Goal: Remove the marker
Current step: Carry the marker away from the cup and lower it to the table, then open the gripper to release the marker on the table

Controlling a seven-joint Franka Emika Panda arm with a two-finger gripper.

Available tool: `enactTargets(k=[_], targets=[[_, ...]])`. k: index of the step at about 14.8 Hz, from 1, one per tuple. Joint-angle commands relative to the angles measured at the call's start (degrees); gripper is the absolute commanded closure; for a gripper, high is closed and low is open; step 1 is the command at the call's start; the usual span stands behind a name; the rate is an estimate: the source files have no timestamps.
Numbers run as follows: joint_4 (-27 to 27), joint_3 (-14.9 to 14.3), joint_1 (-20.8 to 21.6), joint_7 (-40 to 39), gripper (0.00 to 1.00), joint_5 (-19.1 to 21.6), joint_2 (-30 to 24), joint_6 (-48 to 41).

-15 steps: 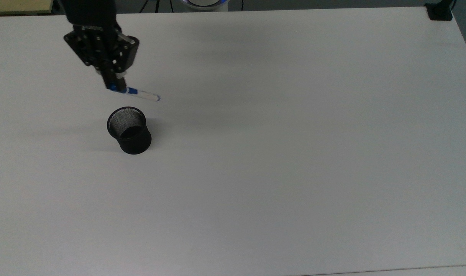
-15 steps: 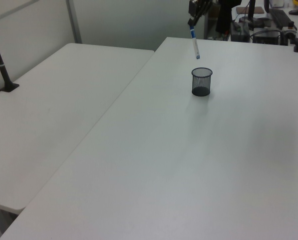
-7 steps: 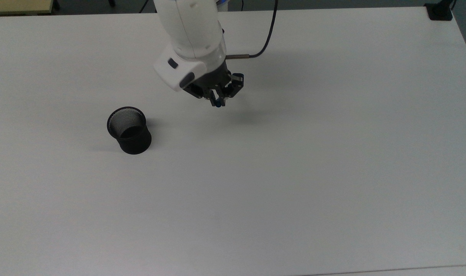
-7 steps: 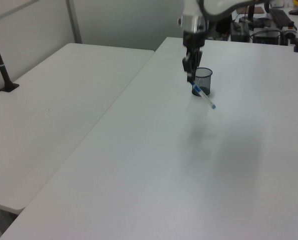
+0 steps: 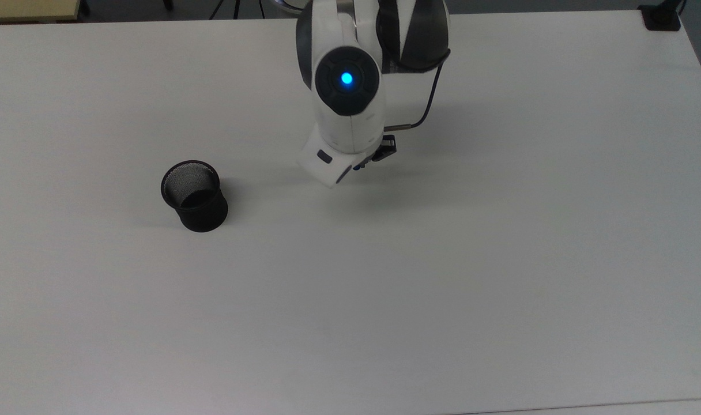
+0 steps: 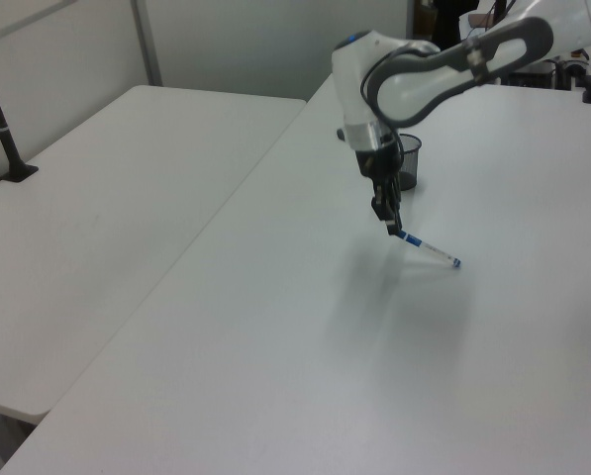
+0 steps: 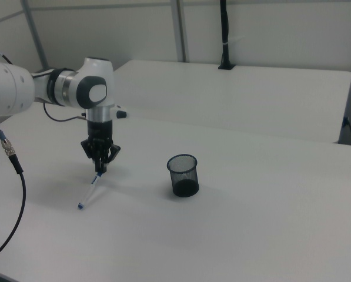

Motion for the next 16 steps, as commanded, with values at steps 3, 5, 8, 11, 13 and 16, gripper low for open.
enactTargets(k=[3, 5, 8, 11, 13, 16], targets=[[0.0, -0.8, 2.0, -1.0, 0.67, -1.1, 2.1, -1.1], [0.1, -0.8, 1.9, -0.9, 0.49, -1.1, 2.8, -1.0], [0.5, -0.9, 2.1, 2.0, 0.05, -1.0, 2.3, -1.2], [0.6, -1.4, 1.5, 8.4, 0.00, -2.5, -1.7, -1.1], [0.1, -1.7, 1.0, 8.6, 0.00, -3.7, -5.4, -1.6], [-0.4, -2.2, -2.8, 8.6, 0.00, -3.7, -11.9, -4.2]])
